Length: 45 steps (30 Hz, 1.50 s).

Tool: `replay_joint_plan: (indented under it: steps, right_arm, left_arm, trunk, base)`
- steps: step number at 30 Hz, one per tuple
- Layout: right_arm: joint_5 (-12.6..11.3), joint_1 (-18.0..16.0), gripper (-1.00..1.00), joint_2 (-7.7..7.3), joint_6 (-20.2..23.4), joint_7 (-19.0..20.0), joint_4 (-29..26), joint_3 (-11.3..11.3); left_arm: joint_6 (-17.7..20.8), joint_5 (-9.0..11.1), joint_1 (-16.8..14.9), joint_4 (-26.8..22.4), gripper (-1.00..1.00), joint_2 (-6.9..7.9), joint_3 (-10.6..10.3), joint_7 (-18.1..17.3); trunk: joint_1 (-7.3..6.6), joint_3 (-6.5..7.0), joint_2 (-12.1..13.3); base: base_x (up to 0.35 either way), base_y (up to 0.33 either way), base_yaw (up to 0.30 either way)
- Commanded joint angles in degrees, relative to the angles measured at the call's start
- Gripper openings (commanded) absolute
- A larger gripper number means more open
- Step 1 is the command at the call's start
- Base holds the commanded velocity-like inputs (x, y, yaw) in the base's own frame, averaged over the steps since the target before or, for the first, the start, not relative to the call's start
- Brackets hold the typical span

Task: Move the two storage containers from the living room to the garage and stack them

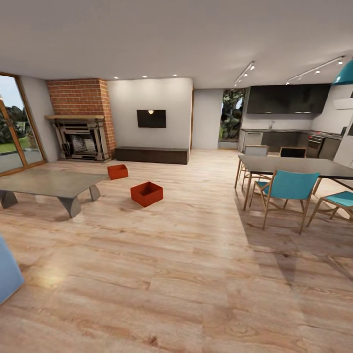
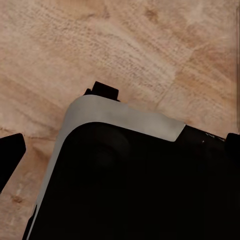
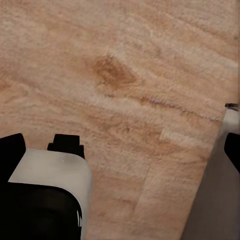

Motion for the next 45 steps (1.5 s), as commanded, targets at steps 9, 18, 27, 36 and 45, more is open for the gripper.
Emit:
replay_joint_plan:
  steps: [9, 18, 27, 36, 45]
  right_arm:
    - [-0.5, -0.1, 1.0, 0.25, -0.3, 0.0, 0.2, 0.5]
    - [-0.6, -0.1, 1.0, 1.12, 0.3, 0.0, 0.2, 0.6]
    - [-0.9, -0.1, 1.0, 0.79, -0.2, 0.0, 0.2, 0.2]
    - [-1.0, -0.1, 1.0, 0.79, -0.2, 0.0, 0.2, 0.2]
    - [-1.1, -0.1, 1.0, 0.85, -0.3, 0.0, 0.2, 0.2]
  left_arm:
    - [0.4, 0.4, 0.0, 0.0, 1.0, -0.12, 0.1, 0.0]
    - [0.8, 0.4, 0.0, 0.0, 1.0, -0.18, 0.1, 0.0]
    - [0.9, 0.1, 0.0, -0.8, 1.0, -0.18, 0.2, 0.0]
    - [0.7, 0.1, 0.0, -0.4, 1.0, -0.2, 0.1, 0.0]
    - [0.4, -0.1, 0.0, -0.3, 1.0, -0.35, 0.0, 0.0]
  trunk:
    - [0.03, -0.06, 0.0]
    - [0.03, -0.06, 0.0]
    - [0.03, -0.06, 0.0]
    - [0.03, -0.06, 0.0]
    - [0.03, -0.06, 0.0]
  base:
    - [0.325, 0.0, 0.0]
    - [0.325, 0.0, 0.0]
    - [0.326, 0.0, 0.0]
    - [0.326, 0.0, 0.0]
    - [0.326, 0.0, 0.0]
